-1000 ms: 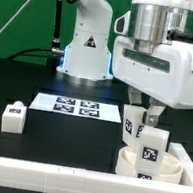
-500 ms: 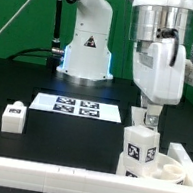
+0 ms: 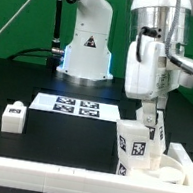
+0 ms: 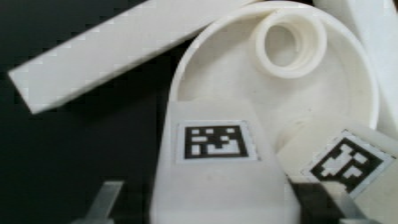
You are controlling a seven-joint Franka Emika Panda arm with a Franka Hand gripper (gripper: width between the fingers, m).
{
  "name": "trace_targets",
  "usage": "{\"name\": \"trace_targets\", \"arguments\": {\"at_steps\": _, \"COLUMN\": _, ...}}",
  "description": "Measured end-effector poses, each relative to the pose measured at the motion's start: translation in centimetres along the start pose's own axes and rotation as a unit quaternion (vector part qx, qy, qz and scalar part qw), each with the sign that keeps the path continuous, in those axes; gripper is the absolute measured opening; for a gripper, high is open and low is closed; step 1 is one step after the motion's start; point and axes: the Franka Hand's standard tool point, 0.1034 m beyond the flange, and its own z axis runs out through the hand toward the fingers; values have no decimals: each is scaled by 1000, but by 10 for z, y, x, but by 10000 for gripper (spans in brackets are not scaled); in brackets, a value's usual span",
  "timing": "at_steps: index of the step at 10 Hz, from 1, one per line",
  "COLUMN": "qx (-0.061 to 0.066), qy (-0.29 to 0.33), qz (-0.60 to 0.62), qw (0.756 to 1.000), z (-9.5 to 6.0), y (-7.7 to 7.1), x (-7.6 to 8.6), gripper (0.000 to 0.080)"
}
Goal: Assemble stool
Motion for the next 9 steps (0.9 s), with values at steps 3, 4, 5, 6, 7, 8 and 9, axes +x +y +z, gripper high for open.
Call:
{"name": "trace_targets", "arguments": {"at_steps": 3, "qx": -3, "qy": -10, "qz": 59, "qw": 998, "z": 0, "y": 1, "x": -1, "gripper": 340}}
{"name": "trace_targets", "arguments": {"at_steps": 4, "qx": -3, "qy": -10, "qz": 55, "qw": 998, "z": 1, "y": 2, "x": -1, "gripper": 433}}
{"name": "trace_targets", "arguments": {"at_steps": 5, "qx": -4, "qy": -10, "qz": 53, "qw": 999, "z": 1, "y": 2, "x": -1, "gripper": 561}}
{"name": "trace_targets", "arguments": {"at_steps": 6, "qx": -10, "qy": -12, "qz": 46, "qw": 999, "z": -1, "y": 3, "x": -4, "gripper": 634}}
{"name": "trace_targets", "arguments": {"at_steps": 7, "qx": -12, "qy": -15, "qz": 40, "qw": 999, "z": -5, "y": 3, "x": -7, "gripper": 634}}
{"name": "trace_targets", "arguments": {"at_steps": 8, "qx": -15, "qy": -21, "qz": 38, "qw": 999, "z": -13, "y": 3, "x": -13, "gripper": 646}}
{"name": "trace_targets", "arguments": {"at_steps": 9, "qx": -11, "qy": -26, "qz": 29, "qw": 999, "z": -18, "y": 1, "x": -17, "gripper": 646}}
